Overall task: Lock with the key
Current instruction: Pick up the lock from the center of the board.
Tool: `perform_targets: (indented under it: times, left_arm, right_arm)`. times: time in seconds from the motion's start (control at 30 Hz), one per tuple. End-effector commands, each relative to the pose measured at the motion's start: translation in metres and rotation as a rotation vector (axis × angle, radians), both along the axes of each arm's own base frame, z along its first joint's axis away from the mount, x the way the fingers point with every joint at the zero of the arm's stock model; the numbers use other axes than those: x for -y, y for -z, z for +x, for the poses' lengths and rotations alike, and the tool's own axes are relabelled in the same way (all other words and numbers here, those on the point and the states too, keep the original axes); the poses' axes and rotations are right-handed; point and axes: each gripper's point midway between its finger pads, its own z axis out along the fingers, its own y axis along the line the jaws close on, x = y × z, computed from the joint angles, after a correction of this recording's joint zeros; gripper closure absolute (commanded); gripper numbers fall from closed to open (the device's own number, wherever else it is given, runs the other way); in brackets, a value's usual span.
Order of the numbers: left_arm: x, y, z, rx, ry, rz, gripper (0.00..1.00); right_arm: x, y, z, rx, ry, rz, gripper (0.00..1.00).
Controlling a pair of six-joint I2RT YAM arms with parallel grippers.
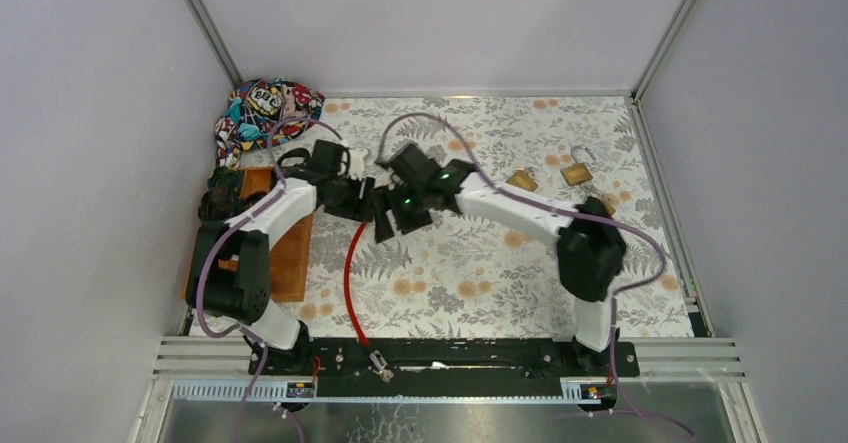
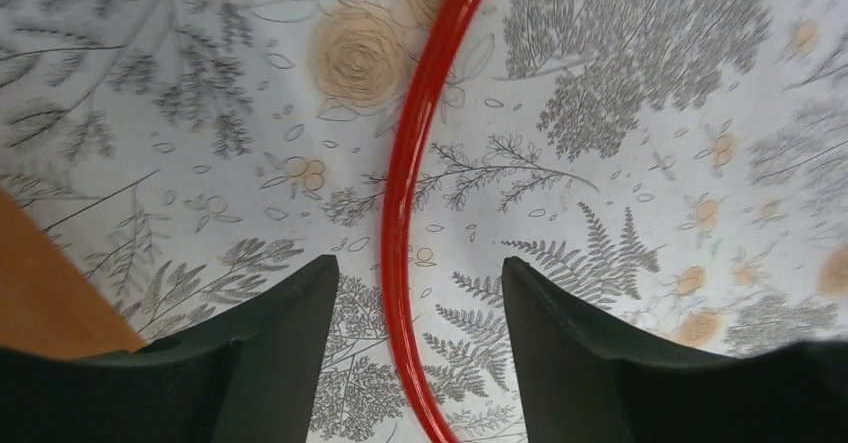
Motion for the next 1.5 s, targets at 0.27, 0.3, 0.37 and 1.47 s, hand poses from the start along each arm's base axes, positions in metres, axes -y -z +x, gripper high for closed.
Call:
perform_targets:
  times: [0.27,0.3,0.37,1.47]
  left_arm:
    - [-0.011,0.077,-0.029,-0.141,0.229,0.431,0.32]
    - [-0.012,0.081,-0.030,-0.149,0.234,0.456,0.32]
    - [-0.014,0.087,-0.032,-0.173,0.242,0.478,0.33]
    - [0.036,-0.086,-0.025,0.489,0.596,0.334,1.00]
  right_arm:
    - [0.096,-0.080,0.055,0.258,0.184,-0.011,0.24]
    - [0.098,-0.082,0.056,0.266,0.177,-0.021,0.24]
    - [0.100,-0.085,0.059,0.288,0.166,-0.031,0.24]
    - [0.065,-0.023,0.128,0.291,-0.510,0.199,0.42]
